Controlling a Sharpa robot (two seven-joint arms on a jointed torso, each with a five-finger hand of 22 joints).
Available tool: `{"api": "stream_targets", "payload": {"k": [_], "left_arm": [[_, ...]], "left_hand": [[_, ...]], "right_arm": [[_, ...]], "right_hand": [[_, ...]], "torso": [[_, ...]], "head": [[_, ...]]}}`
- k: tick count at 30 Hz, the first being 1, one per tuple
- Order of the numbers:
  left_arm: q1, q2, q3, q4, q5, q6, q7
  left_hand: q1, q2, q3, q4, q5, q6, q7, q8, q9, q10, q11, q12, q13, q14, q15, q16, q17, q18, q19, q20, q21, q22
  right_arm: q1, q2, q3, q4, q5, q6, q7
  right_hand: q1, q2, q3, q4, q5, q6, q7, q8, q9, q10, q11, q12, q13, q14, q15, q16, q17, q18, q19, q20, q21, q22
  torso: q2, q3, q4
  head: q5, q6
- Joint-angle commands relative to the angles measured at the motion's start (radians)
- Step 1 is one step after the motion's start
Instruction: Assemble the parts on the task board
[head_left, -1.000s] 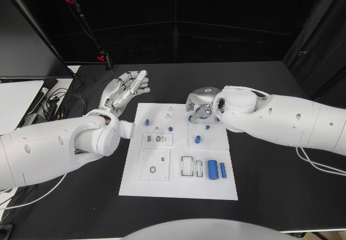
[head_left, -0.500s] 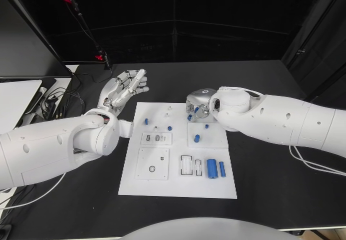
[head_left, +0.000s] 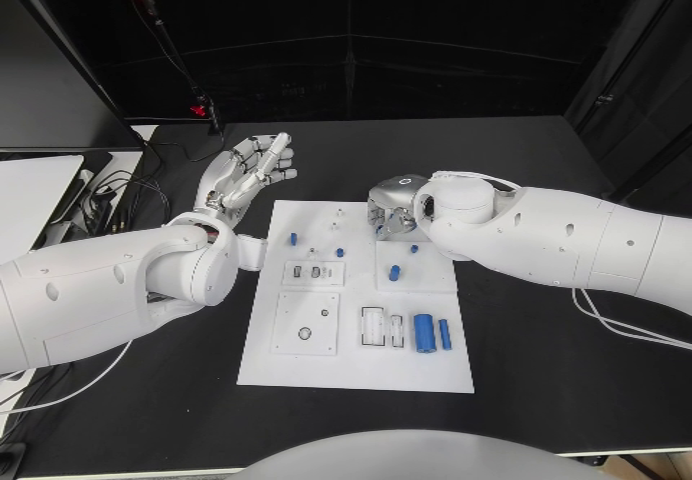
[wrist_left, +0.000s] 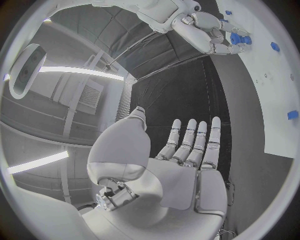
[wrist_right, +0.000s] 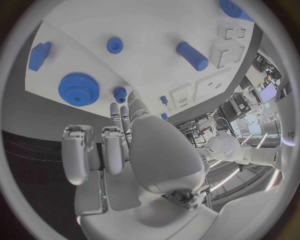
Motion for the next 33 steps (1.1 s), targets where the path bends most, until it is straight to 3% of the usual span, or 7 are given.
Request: {"api": "stream_targets", "payload": {"k": [1,19,33], "left_arm": [[0.002,0.002,0.0,0.0,-0.009,0.014,0.23],[0.002,0.003,0.0,0.001,-0.009,0.018,0.227],[0.002,0.0,0.0,0.0,-0.009,0.021,0.22]], "left_hand": [[0.0,0.01,-0.005,-0.001,0.005,0.006,0.151,-0.006,-0.001,0.008,-0.002,0.003,-0.001,0.005,0.003,0.001,0.0,0.012,0.005,0.001,0.003,-0.001],[0.0,0.013,-0.006,-0.001,0.005,0.006,0.151,-0.007,-0.001,0.009,-0.002,0.003,-0.001,0.005,0.004,0.0,0.0,0.012,0.004,0.001,0.002,-0.002],[0.0,0.017,-0.007,-0.002,0.008,0.005,0.151,-0.009,-0.001,0.009,-0.002,0.002,-0.001,0.003,0.004,-0.002,-0.001,0.011,-0.001,0.001,0.0,-0.005]], "right_arm": [[0.001,0.001,0.0,-0.003,-0.004,0.025,-0.017],[-0.004,0.01,0.0,-0.018,-0.002,0.04,-0.054],[-0.01,0.02,0.0,-0.03,0.008,0.055,-0.067]], "right_hand": [[0.008,0.001,0.009,0.004,-0.004,0.007,0.002,-0.007,0.001,0.015,0.001,-0.012,-0.001,0.076,-0.008,-0.007,0.093,-0.002,0.07,-0.006,-0.006,0.208],[0.013,-0.013,0.014,0.013,-0.004,0.003,0.006,-0.028,0.0,0.022,0.005,-0.047,-0.002,0.075,-0.005,-0.009,0.089,-0.001,0.069,-0.005,-0.007,0.205],[0.017,-0.004,0.033,0.036,-0.004,0.041,0.003,-0.029,0.004,0.077,-0.004,-0.065,-0.001,0.075,-0.013,-0.012,0.084,0.0,0.067,-0.011,-0.009,0.202]], "torso": [[-0.001,0.0,-0.0002],[-0.001,-0.0003,0.0],[-0.001,-0.0006,0.0003]], "head": [[-0.001,-0.002],[-0.005,-0.009],[-0.004,-0.02]]}}
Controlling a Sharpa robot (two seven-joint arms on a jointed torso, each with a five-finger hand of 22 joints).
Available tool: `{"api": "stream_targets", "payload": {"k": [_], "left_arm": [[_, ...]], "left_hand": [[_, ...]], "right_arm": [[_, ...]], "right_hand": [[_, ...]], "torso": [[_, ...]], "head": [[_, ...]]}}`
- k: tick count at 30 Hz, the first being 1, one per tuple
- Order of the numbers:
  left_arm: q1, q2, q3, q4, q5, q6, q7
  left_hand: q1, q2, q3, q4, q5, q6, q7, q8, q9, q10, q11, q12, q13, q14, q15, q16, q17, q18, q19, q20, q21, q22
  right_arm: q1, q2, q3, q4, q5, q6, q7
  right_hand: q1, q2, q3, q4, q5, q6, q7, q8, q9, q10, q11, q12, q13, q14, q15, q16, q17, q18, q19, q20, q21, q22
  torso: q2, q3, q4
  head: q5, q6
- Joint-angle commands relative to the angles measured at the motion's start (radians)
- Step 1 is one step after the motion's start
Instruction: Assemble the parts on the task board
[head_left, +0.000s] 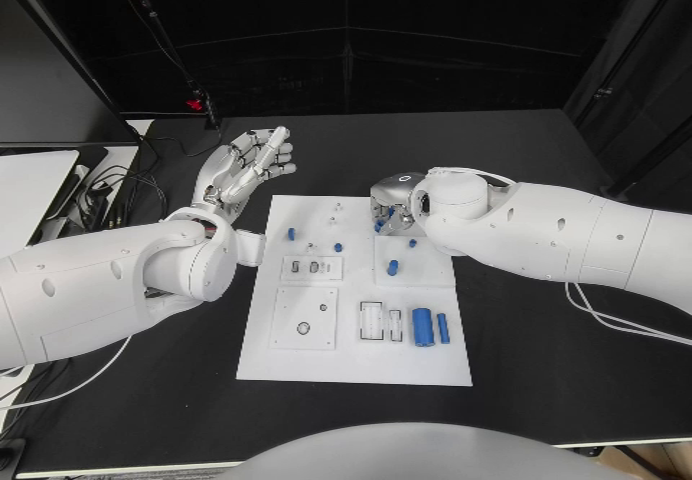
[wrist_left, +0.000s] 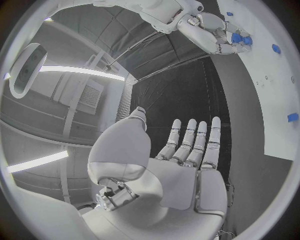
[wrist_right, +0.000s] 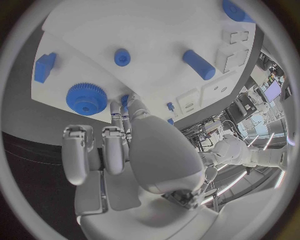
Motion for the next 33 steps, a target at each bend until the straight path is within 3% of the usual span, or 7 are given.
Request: {"api": "stream_targets", "payload": {"k": [1,8,15,19,25,33], "left_arm": [[0.002,-0.002,0.0,0.0,-0.009,0.014,0.22],[0.002,-0.006,0.0,-0.001,-0.009,0.014,0.217],[0.002,-0.005,0.0,-0.003,-0.009,0.014,0.215],[0.002,-0.006,0.0,-0.003,-0.009,0.013,0.214],[0.002,-0.006,0.0,-0.004,-0.009,0.011,0.212],[0.002,-0.008,0.0,-0.004,-0.009,0.01,0.209]], "left_hand": [[0.0,0.009,-0.005,0.001,0.004,0.005,0.151,-0.005,-0.001,0.005,0.002,0.002,-0.001,0.003,0.004,-0.002,-0.001,0.012,-0.001,0.001,0.0,-0.001],[0.001,0.011,-0.006,0.0,0.005,0.005,0.151,-0.006,-0.001,0.005,0.002,0.001,-0.001,0.001,0.004,-0.003,-0.001,0.011,0.0,0.001,0.001,0.0],[0.001,0.012,-0.006,0.0,0.006,0.005,0.151,-0.006,-0.001,0.005,0.002,0.001,-0.001,0.001,0.004,-0.003,-0.001,0.011,-0.001,0.001,0.001,-0.001],[0.001,0.012,-0.006,0.0,0.006,0.005,0.151,-0.006,-0.001,0.005,0.002,0.001,-0.001,0.001,0.004,-0.003,-0.001,0.011,-0.001,0.001,0.001,-0.001],[0.001,0.014,-0.006,0.0,0.006,0.005,0.151,-0.006,-0.001,0.005,0.002,0.001,-0.001,0.0,0.004,-0.004,-0.001,0.011,-0.001,0.001,0.001,-0.001],[0.002,0.014,-0.006,0.0,0.007,0.005,0.151,-0.007,-0.001,0.005,0.002,0.001,-0.001,0.0,0.004,-0.004,-0.001,0.011,-0.002,0.001,0.001,-0.001]], "right_arm": [[0.0,0.001,0.0,-0.003,0.009,0.01,-0.005],[-0.003,0.005,0.0,-0.007,0.022,-0.009,0.007],[-0.004,0.006,0.0,-0.006,0.024,-0.014,0.012],[-0.005,0.004,0.0,-0.003,0.024,-0.036,0.024],[-0.007,-0.011,0.0,0.011,0.024,-0.11,0.053],[-0.008,-0.041,0.0,0.049,0.028,-0.254,0.107]], "right_hand": [[0.008,0.005,0.004,0.007,-0.004,0.012,-0.001,0.0,0.002,0.014,-0.002,-0.008,0.0,0.071,-0.01,-0.007,0.083,0.0,0.065,-0.01,-0.005,0.201],[0.008,0.002,0.008,0.017,-0.004,0.022,-0.001,-0.003,0.001,0.028,-0.002,-0.019,-0.001,0.07,-0.012,-0.008,0.081,0.001,0.063,-0.012,-0.006,0.199],[0.041,0.033,0.044,0.019,-0.004,0.075,-0.011,0.014,0.009,0.061,-0.011,-0.031,0.0,0.071,-0.017,-0.008,0.085,0.0,0.064,-0.016,-0.006,0.2],[0.056,0.038,0.057,0.018,-0.004,0.092,-0.013,0.018,0.01,0.077,-0.014,-0.038,0.0,0.072,-0.019,-0.007,0.089,0.0,0.065,-0.018,-0.006,0.202],[0.079,0.048,0.084,0.018,-0.004,0.102,-0.013,0.014,0.008,0.094,-0.014,-0.057,-0.001,0.074,-0.018,-0.005,0.097,-0.001,0.069,-0.02,-0.004,0.207],[0.075,0.028,0.088,0.031,-0.004,0.105,-0.007,0.006,0.005,0.106,-0.008,-0.076,-0.001,0.074,-0.012,-0.006,0.094,-0.001,0.068,-0.016,-0.004,0.206]], "torso": [[-0.001,0.0001,0.001],[-0.001,-0.0001,0.0007],[-0.001,0.0004,-0.0002],[0.0,0.0001,-0.0004],[0.001,0.0007,0.0001],[0.001,0.0008,-0.0005]], "head": [[0.001,-0.002],[0.004,-0.002],[0.009,-0.007],[0.009,-0.007],[0.01,-0.004],[0.014,-0.001]]}}
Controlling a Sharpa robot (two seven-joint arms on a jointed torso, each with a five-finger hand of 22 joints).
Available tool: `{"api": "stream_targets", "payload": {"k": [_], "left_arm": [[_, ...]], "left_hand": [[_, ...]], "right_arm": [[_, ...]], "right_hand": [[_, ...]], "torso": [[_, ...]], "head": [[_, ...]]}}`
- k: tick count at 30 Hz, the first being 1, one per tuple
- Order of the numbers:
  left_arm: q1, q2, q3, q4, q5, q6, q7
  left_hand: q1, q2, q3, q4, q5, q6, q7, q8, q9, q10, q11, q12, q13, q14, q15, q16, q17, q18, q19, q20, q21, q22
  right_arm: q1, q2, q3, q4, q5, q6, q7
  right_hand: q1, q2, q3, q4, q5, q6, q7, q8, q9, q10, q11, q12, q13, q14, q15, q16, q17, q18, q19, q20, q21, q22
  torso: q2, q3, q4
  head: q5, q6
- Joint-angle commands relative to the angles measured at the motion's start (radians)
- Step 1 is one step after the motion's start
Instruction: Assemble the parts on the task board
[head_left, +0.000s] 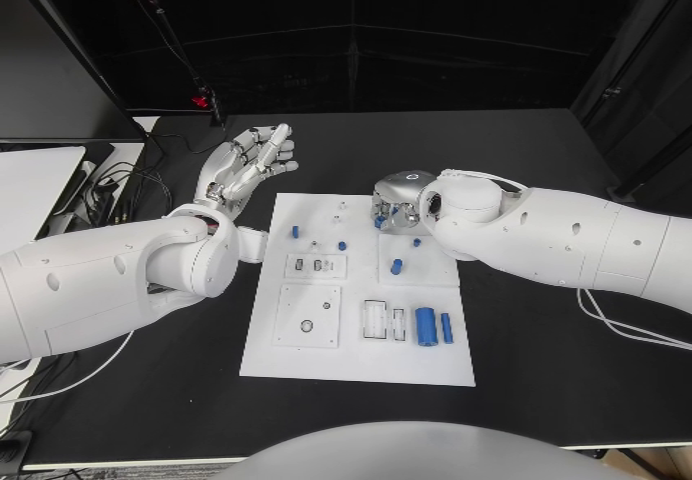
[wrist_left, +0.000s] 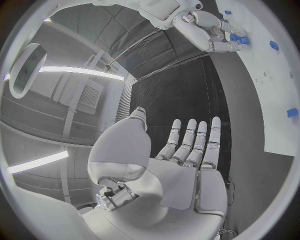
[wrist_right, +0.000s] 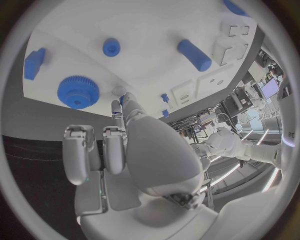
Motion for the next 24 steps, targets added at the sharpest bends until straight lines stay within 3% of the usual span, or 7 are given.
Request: {"api": "stream_targets", "payload": {"k": [1,5,9,14,18,24], "left_arm": [[0.002,-0.002,0.0,-0.001,-0.008,0.008,0.209],[0.002,-0.003,0.0,-0.001,-0.008,0.009,0.208],[0.002,-0.004,0.0,0.0,-0.008,0.008,0.207],[0.002,-0.004,0.0,0.0,-0.008,0.008,0.206],[0.002,-0.002,0.0,-0.001,-0.008,0.01,0.206],[0.002,-0.003,0.0,0.001,-0.008,0.012,0.207]], "left_hand": [[-0.002,0.011,-0.006,0.0,0.003,0.005,0.151,-0.007,-0.001,0.005,0.002,0.001,-0.001,0.0,0.004,-0.004,-0.001,0.011,-0.002,0.001,0.001,-0.001],[-0.001,0.011,-0.006,0.0,0.004,0.005,0.151,-0.007,-0.001,0.005,0.002,0.001,-0.001,-0.001,0.004,-0.004,-0.001,0.011,-0.002,0.001,0.001,-0.001],[-0.001,0.011,-0.007,0.0,0.005,0.005,0.151,-0.007,-0.001,0.006,0.002,0.001,-0.001,-0.001,0.004,-0.004,-0.001,0.011,-0.002,0.001,0.001,-0.001],[0.001,0.012,-0.007,-0.001,0.006,0.006,0.151,-0.007,-0.001,0.006,0.002,0.001,-0.001,-0.001,0.004,-0.004,0.0,0.011,-0.001,0.001,0.001,-0.001],[0.003,0.012,-0.007,-0.001,0.007,0.006,0.151,-0.007,-0.001,0.006,0.002,0.001,-0.001,0.0,0.004,-0.004,0.0,0.011,-0.002,0.001,0.001,-0.001],[0.003,0.012,-0.008,-0.001,0.007,0.006,0.151,-0.007,-0.001,0.006,0.002,0.001,-0.001,0.0,0.005,-0.005,0.0,0.011,-0.003,0.001,0.001,-0.002]], "right_arm": [[0.002,-0.012,0.001,0.018,0.005,-0.151,0.064],[0.002,-0.033,0.007,0.046,0.007,-0.227,0.089],[0.003,-0.053,0.033,0.072,0.008,-0.27,0.104],[0.004,-0.064,0.057,0.086,0.008,-0.287,0.106],[0.007,-0.057,0.067,0.075,0.008,-0.289,0.108],[0.014,-0.02,0.072,0.031,0.008,-0.268,0.111]], "right_hand": [[-0.002,-0.012,0.002,0.008,0.004,0.013,0.005,-0.007,0.002,0.009,-0.001,-0.008,-0.001,0.074,0.004,-0.002,0.095,-0.001,0.068,-0.001,-0.004,0.207],[-0.002,-0.02,0.005,0.014,0.003,0.016,0.007,-0.011,0.001,0.016,0.002,-0.016,-0.001,0.074,0.011,-0.002,0.096,-0.001,0.069,0.004,-0.004,0.207],[-0.007,-0.029,0.005,0.024,0.003,0.017,0.009,-0.014,0.0,0.02,0.005,-0.025,-0.001,0.074,0.017,-0.001,0.098,-0.002,0.069,0.01,-0.004,0.208],[-0.007,-0.034,0.006,0.03,0.003,0.02,0.009,-0.017,0.0,0.025,0.005,-0.031,0.0,0.074,0.02,-0.001,0.099,-0.002,0.07,0.013,-0.004,0.209],[-0.007,-0.036,0.007,0.032,0.003,0.021,0.01,-0.018,0.0,0.026,0.006,-0.033,0.0,0.075,0.022,-0.001,0.099,-0.002,0.07,0.015,-0.003,0.21],[-0.007,-0.038,0.008,0.036,0.003,0.022,0.01,-0.019,0.0,0.027,0.007,-0.038,-0.001,0.075,0.024,0.0,0.101,-0.002,0.07,0.017,-0.003,0.21]], "torso": [[0.0,0.0002,-0.0001],[0.0,0.0002,0.0009],[0.001,-0.0013,0.0015],[0.0,-0.0019,-0.0001],[0.002,-0.0012,0.0028],[0.009,-0.0011,0.0069]], "head": [[0.001,0.003],[0.008,0.004],[0.018,0.005],[0.018,0.011],[0.025,0.027],[0.039,0.055]]}}
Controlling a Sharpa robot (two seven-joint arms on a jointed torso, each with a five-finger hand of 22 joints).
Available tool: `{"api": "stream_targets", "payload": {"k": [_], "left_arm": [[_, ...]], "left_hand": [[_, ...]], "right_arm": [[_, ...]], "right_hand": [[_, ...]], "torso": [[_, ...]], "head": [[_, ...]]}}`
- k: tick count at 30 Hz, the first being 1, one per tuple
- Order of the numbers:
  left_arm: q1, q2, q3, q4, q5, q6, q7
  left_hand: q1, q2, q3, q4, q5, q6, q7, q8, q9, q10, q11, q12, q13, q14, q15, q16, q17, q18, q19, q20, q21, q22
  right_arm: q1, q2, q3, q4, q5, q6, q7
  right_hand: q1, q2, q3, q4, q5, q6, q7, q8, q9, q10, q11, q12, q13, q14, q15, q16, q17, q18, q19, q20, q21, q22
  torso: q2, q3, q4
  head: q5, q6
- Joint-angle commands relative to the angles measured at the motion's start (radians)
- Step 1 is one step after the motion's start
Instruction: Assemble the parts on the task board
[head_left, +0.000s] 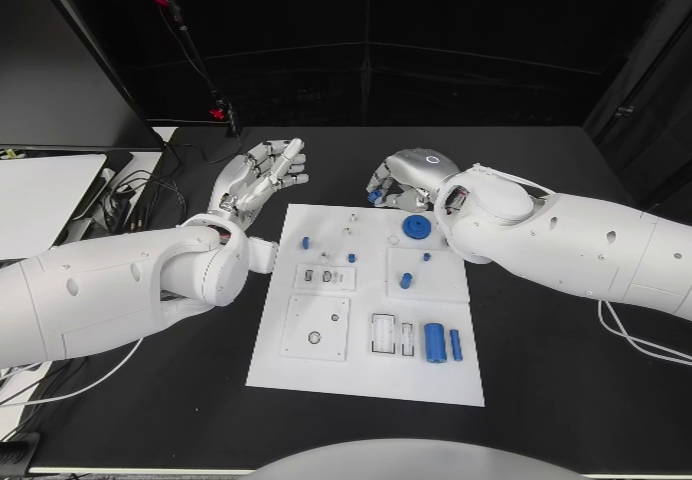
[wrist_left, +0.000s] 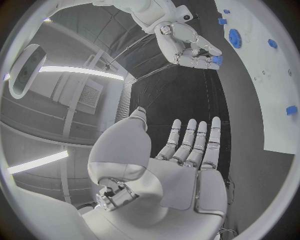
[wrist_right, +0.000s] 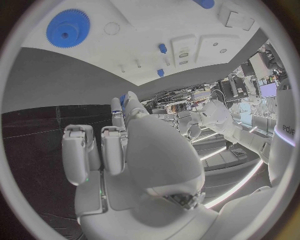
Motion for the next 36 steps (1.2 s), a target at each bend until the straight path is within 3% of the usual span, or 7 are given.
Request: {"api": "stream_targets", "payload": {"k": [1,7,12,17,20,23,36], "left_arm": [[0.002,0.0,0.0,0.001,-0.008,0.013,0.207],[0.002,0.005,0.0,-0.003,-0.008,0.016,0.206],[0.002,0.016,0.0,-0.015,-0.008,0.018,0.206],[0.002,0.015,0.0,-0.016,-0.008,0.019,0.207],[0.002,0.016,0.0,-0.017,-0.008,0.02,0.208],[0.002,0.016,0.0,-0.019,-0.008,0.02,0.208],[0.002,0.017,-0.001,-0.017,-0.009,0.022,0.208]], "left_hand": [[-0.001,0.008,-0.008,-0.001,0.007,0.006,0.151,-0.003,-0.001,0.006,0.002,0.001,-0.001,0.0,0.004,-0.005,0.0,0.011,-0.003,0.001,0.001,-0.001],[-0.001,0.008,-0.008,-0.001,0.007,0.006,0.151,-0.003,-0.001,0.006,0.002,0.001,-0.001,0.0,0.004,-0.005,0.0,0.011,-0.003,0.001,0.001,-0.001],[-0.001,0.008,-0.009,-0.001,0.007,0.006,0.151,-0.004,-0.001,0.007,0.002,0.001,-0.001,0.0,0.005,-0.005,0.0,0.011,-0.003,0.001,0.001,-0.001],[-0.001,0.008,-0.009,-0.001,0.007,0.006,0.151,-0.004,-0.001,0.007,0.002,0.001,-0.001,0.0,0.005,-0.005,0.0,0.011,-0.004,0.001,0.0,-0.001],[-0.001,0.008,-0.009,-0.001,0.007,0.006,0.151,-0.004,-0.001,0.007,0.002,0.001,-0.001,0.0,0.005,-0.005,0.0,0.011,-0.004,0.001,0.0,-0.001],[-0.001,0.008,-0.009,0.0,0.007,0.006,0.151,-0.004,-0.001,0.007,0.002,0.001,-0.001,-0.001,0.005,-0.005,0.0,0.011,-0.004,0.001,0.0,-0.002],[-0.001,0.009,-0.009,0.0,0.007,0.006,0.151,-0.004,-0.001,0.007,0.002,0.001,-0.001,-0.001,0.005,-0.005,0.0,0.01,-0.004,0.001,0.0,-0.002]], "right_arm": [[0.007,0.024,0.002,-0.028,0.001,0.0,0.013],[0.012,0.069,0.003,-0.08,0.001,0.054,0.0],[0.014,0.089,0.003,-0.11,0.001,0.088,-0.005],[0.014,0.11,0.003,-0.142,0.001,0.105,-0.006],[0.014,0.123,0.003,-0.162,0.001,0.118,-0.005],[0.013,0.138,0.003,-0.184,0.001,0.138,-0.006],[0.013,0.168,0.003,-0.227,0.001,0.147,0.009]], "right_hand": [[-0.002,-0.008,0.0,0.004,0.004,0.004,0.0,0.001,0.002,0.006,0.0,-0.004,-0.001,0.076,0.008,0.0,0.101,-0.002,0.07,0.009,-0.003,0.21],[-0.001,-0.013,0.002,0.012,0.003,0.002,0.001,-0.005,0.001,0.005,0.002,-0.014,-0.001,0.077,0.011,0.0,0.102,-0.002,0.071,0.013,-0.003,0.211],[0.0,-0.015,0.004,0.015,0.003,0.001,0.001,-0.007,0.001,0.003,0.003,-0.019,-0.001,0.077,0.011,0.0,0.103,-0.002,0.071,0.015,-0.003,0.211],[0.001,-0.016,0.004,0.015,0.003,0.001,0.001,-0.008,0.0,0.003,0.003,-0.02,-0.001,0.077,0.011,0.0,0.103,-0.002,0.07,0.015,-0.003,0.211],[0.002,-0.016,0.005,0.016,0.004,0.001,0.001,-0.009,0.0,0.003,0.002,-0.021,-0.001,0.077,0.011,0.0,0.103,-0.002,0.07,0.015,-0.003,0.211],[0.002,-0.016,0.005,0.016,0.004,0.001,0.001,-0.009,0.0,0.003,0.002,-0.021,-0.001,0.077,0.011,0.0,0.103,-0.002,0.07,0.015,-0.003,0.211],[0.006,-0.017,0.009,0.018,0.004,-0.001,0.002,-0.012,0.0,0.003,0.003,-0.026,-0.001,0.077,0.012,0.001,0.104,-0.002,0.07,0.016,-0.003,0.211]], "torso": [[0.007,-0.0004,0.0061],[0.017,-0.0022,0.015],[0.027,0.0001,0.0307],[0.035,0.0002,0.0331],[0.038,0.0009,0.0355],[0.04,0.0014,0.0333],[0.038,-0.0003,0.0353]], "head": [[0.006,0.02],[0.005,0.033],[-0.002,0.037],[-0.003,0.041],[-0.005,0.035],[-0.005,0.033],[-0.011,0.026]]}}
